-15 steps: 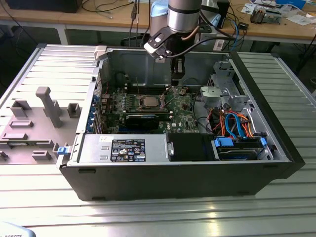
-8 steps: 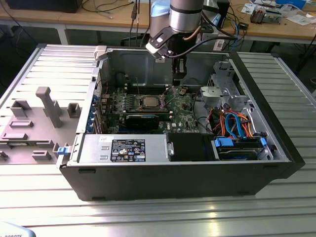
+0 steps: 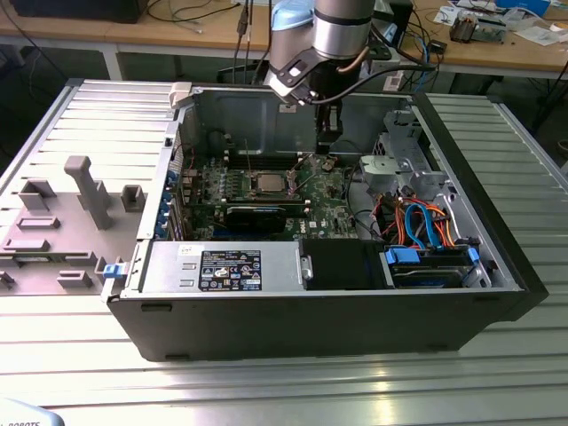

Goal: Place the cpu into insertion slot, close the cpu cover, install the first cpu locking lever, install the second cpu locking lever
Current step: 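Close the cpu cover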

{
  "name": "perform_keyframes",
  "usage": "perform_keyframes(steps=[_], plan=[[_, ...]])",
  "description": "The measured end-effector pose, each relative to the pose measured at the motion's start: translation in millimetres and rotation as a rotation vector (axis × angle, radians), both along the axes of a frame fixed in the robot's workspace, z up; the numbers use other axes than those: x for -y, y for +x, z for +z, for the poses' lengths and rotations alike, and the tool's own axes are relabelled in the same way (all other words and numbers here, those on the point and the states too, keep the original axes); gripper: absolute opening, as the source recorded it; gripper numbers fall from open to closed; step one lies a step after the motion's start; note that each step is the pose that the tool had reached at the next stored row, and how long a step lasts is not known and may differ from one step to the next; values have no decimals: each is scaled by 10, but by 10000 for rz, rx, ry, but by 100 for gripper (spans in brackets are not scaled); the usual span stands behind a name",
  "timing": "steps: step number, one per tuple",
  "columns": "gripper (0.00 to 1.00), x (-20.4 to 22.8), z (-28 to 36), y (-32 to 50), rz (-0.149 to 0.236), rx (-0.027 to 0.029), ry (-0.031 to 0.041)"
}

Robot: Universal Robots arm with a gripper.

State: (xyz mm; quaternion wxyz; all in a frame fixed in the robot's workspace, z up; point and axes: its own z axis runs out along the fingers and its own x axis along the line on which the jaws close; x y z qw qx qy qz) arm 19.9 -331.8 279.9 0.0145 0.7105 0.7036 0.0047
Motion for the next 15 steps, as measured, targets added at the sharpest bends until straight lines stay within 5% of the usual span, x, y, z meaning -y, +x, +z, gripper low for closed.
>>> perform_keyframes(steps=[15], plan=[[11,0,-29,2,47,0,-17]])
